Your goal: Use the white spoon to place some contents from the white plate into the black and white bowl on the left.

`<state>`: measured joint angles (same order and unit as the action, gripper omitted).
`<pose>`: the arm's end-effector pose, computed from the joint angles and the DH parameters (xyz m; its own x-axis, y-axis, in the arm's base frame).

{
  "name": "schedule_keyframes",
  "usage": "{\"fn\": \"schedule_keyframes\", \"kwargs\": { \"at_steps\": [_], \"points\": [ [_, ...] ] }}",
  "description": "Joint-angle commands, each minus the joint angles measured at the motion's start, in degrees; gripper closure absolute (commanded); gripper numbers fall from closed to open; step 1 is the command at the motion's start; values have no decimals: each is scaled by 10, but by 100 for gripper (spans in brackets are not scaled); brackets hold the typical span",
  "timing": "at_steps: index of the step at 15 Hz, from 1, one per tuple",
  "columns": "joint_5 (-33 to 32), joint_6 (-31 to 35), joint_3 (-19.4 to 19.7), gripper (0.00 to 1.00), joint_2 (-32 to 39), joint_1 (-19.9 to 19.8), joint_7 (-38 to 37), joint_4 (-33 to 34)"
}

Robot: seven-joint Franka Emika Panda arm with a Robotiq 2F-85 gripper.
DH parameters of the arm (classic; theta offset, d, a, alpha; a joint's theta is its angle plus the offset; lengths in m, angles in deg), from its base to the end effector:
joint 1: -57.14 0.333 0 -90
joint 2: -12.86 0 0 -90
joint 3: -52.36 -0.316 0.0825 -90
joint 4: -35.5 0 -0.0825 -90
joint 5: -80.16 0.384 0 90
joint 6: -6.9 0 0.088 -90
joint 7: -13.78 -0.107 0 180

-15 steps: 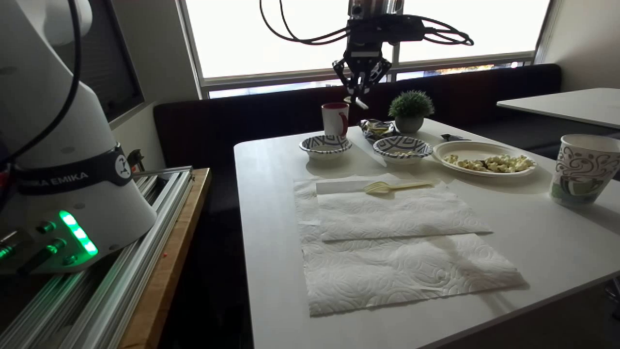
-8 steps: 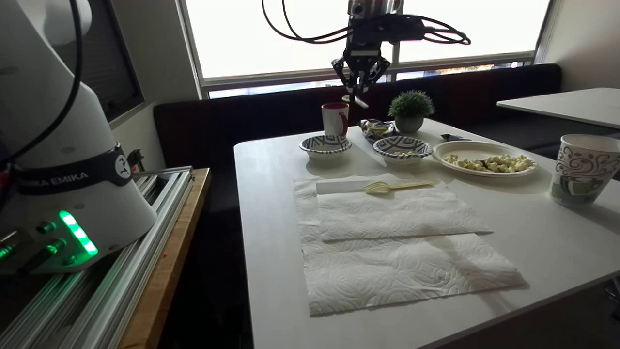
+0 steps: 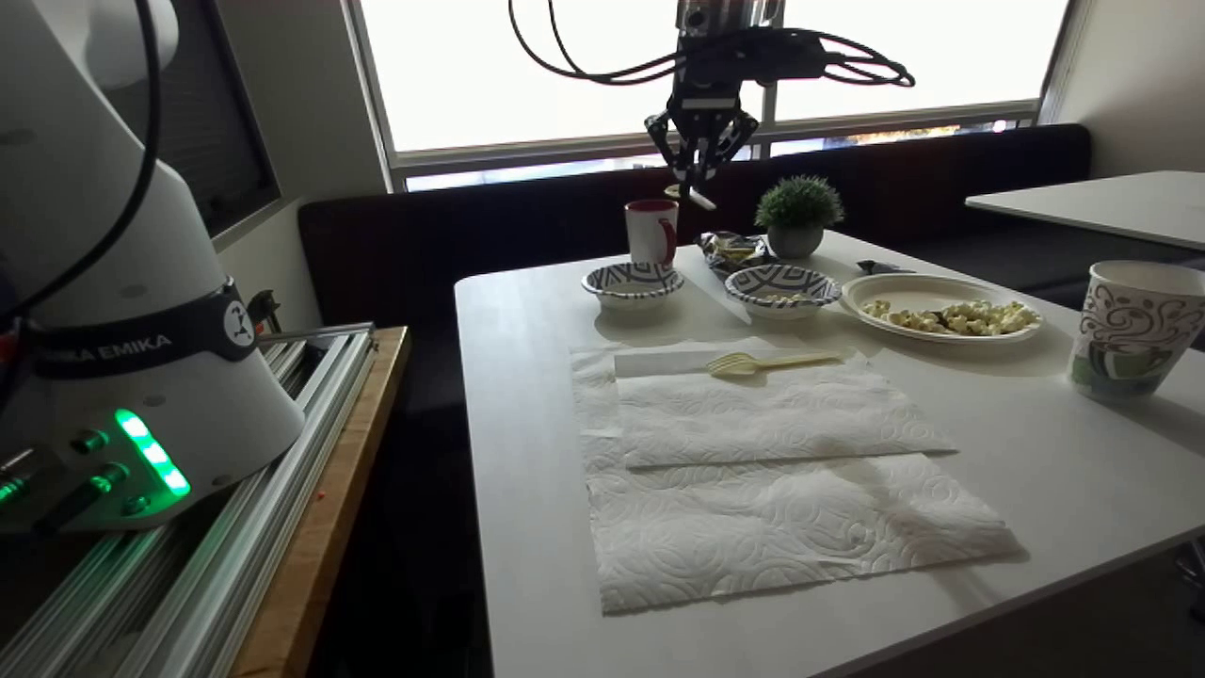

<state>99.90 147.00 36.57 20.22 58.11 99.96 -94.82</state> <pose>0.5117 0.1542 0.3069 0.0379 0.9645 0.2612 0.9993 -0.0365 -0.0100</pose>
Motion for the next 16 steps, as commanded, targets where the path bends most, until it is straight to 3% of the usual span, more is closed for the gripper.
{"fn": "schedule_keyframes", "kwargs": {
  "at_steps": [1,16],
  "points": [
    [3,-2,16,97,0,16,1,1],
    [36,-183,15,97,88,32,-24,89]
  ]
}}
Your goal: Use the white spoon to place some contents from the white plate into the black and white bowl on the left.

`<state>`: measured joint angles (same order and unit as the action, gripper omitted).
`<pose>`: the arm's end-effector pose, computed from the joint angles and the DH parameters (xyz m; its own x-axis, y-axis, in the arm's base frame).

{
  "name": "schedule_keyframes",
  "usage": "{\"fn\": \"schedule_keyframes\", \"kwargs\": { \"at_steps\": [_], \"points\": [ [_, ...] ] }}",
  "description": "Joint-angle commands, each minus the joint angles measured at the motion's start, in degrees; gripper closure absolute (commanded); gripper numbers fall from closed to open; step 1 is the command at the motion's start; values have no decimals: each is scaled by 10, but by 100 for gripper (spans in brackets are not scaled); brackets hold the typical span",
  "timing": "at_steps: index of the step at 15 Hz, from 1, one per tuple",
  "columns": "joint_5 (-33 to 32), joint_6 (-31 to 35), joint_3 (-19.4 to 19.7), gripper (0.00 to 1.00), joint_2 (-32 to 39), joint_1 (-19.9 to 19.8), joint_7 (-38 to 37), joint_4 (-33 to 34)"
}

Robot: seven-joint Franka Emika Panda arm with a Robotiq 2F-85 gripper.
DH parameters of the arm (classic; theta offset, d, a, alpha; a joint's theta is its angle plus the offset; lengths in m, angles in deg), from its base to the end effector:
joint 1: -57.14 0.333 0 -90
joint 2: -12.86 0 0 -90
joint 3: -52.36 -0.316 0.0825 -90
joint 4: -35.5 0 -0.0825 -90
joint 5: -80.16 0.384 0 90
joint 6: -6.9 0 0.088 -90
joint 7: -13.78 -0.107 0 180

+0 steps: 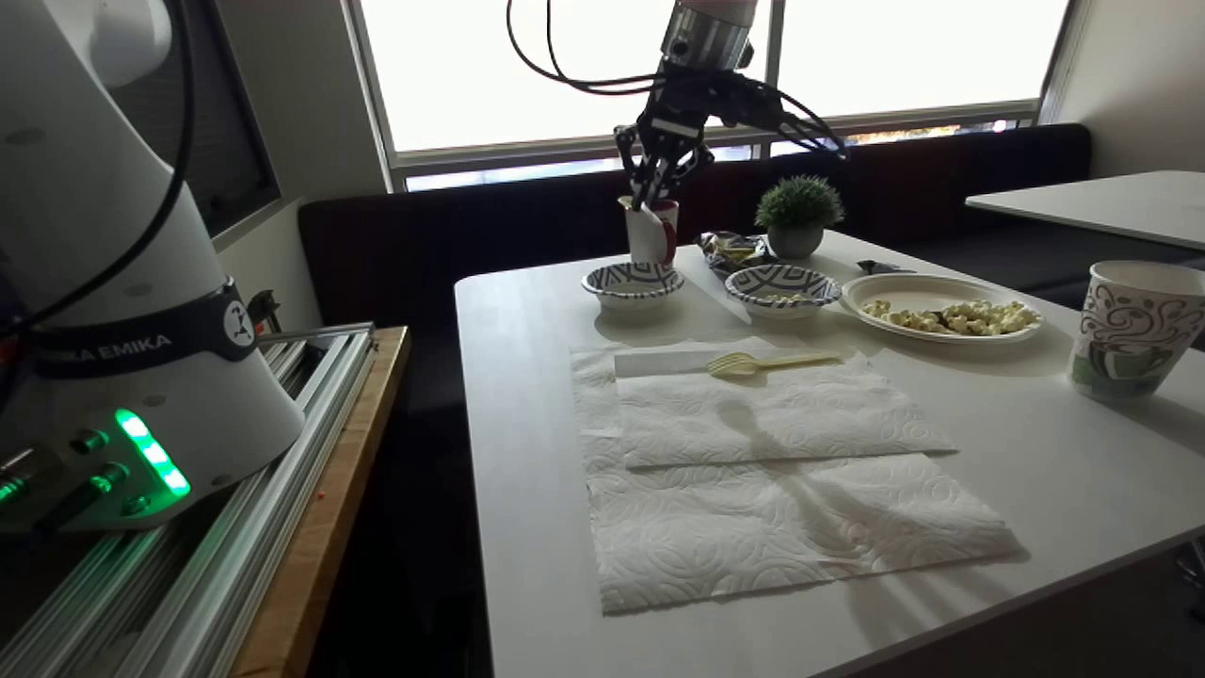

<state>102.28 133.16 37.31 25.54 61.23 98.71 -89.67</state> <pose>0.5020 0.1877 0.2778 0.0548 0.9569 0.2851 0.9649 0.0227 -0.2617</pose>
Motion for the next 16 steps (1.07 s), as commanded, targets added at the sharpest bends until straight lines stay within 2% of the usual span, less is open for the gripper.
{"fn": "schedule_keyframes", "kwargs": {
  "at_steps": [1,6,16],
  "points": [
    [13,-56,9,97,43,-1,-16,43],
    [30,-129,14,97,90,-18,-13,73],
    [105,-285,20,97,164,-52,-23,141]
  ]
}}
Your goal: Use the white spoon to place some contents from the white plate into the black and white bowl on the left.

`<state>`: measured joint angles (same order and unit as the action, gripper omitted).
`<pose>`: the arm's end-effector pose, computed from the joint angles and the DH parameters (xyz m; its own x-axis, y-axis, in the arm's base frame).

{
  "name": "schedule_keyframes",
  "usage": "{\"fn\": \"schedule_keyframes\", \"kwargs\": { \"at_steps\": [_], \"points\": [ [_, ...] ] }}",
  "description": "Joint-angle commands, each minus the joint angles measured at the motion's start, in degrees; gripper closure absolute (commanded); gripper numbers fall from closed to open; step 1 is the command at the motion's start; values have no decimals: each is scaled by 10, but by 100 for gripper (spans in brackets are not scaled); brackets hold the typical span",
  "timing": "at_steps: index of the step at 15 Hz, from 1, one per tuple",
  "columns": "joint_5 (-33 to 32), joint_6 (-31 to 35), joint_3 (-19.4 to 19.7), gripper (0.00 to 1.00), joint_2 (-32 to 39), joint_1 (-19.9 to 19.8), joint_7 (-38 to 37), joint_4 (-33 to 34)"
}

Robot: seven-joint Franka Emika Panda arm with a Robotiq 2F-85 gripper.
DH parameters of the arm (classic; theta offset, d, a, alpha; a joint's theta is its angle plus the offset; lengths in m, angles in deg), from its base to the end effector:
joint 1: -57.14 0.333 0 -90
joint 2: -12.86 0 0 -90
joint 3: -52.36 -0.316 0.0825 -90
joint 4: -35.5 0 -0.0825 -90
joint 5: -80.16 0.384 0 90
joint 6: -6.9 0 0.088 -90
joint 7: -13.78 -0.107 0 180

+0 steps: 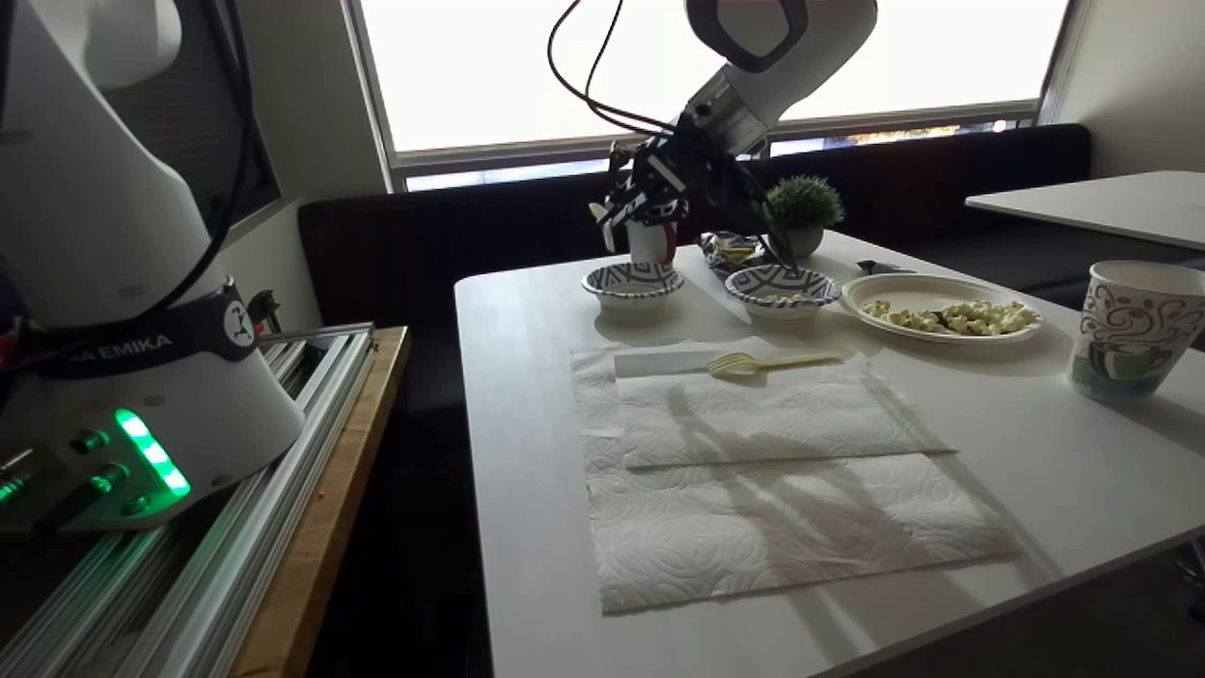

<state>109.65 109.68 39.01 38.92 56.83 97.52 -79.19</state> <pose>0.5111 0.1613 0.2145 0.2828 0.9003 0.3308 0.7395 0.0150 -0.6730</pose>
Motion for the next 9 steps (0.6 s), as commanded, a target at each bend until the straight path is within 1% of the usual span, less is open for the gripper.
{"fn": "schedule_keyframes", "kwargs": {
  "at_steps": [1,9],
  "points": [
    [39,-62,4,97,38,-9,-14,43],
    [77,-128,23,97,84,-13,-41,84]
  ]
}}
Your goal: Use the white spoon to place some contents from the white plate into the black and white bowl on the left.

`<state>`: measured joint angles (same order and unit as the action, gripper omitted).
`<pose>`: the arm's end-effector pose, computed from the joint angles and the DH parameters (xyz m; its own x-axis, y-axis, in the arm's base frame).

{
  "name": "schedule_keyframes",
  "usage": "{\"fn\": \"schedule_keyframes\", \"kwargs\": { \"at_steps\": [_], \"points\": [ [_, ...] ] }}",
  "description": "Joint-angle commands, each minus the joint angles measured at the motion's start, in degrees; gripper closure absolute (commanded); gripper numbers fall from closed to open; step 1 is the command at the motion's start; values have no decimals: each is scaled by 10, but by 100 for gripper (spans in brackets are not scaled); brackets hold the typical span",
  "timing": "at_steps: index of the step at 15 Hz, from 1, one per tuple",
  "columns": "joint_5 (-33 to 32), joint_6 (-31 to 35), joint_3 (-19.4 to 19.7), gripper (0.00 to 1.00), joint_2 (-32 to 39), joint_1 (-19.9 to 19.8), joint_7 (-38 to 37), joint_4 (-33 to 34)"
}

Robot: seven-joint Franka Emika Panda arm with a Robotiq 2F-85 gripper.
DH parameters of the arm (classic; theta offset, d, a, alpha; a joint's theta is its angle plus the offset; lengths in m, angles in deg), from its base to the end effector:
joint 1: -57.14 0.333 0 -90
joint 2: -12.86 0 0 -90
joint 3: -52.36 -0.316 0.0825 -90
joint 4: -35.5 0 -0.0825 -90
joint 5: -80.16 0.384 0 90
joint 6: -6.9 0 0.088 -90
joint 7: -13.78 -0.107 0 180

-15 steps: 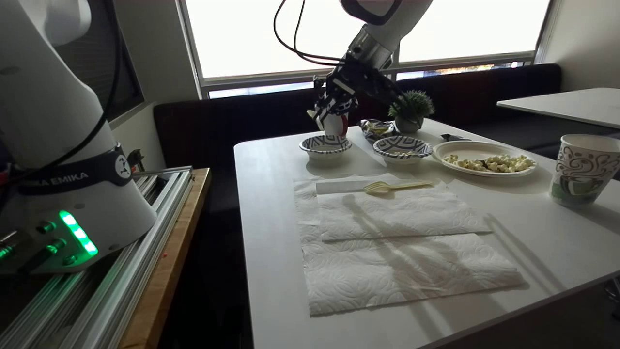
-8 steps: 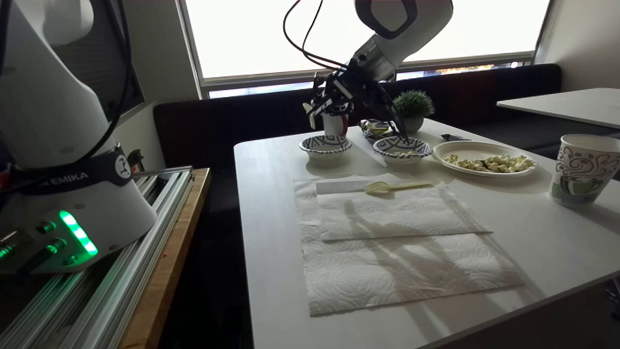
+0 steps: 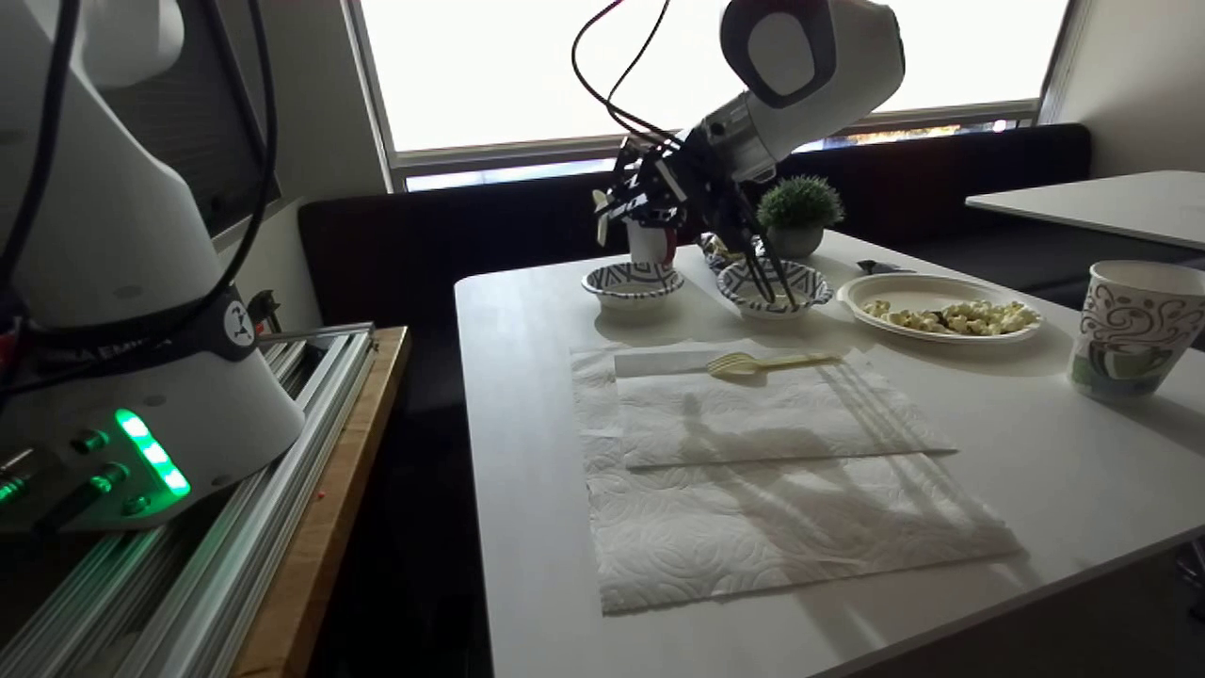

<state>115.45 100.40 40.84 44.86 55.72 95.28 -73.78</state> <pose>0.5213 0.1512 0.1958 0.4233 0.8416 0.3353 0.6005 0.0164 -0.7994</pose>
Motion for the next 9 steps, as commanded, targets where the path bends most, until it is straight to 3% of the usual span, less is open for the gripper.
{"fn": "schedule_keyframes", "kwargs": {
  "at_steps": [1,9],
  "points": [
    [21,-43,5,97,29,-2,-20,34],
    [54,-109,8,97,64,-14,-21,64]
  ]
}}
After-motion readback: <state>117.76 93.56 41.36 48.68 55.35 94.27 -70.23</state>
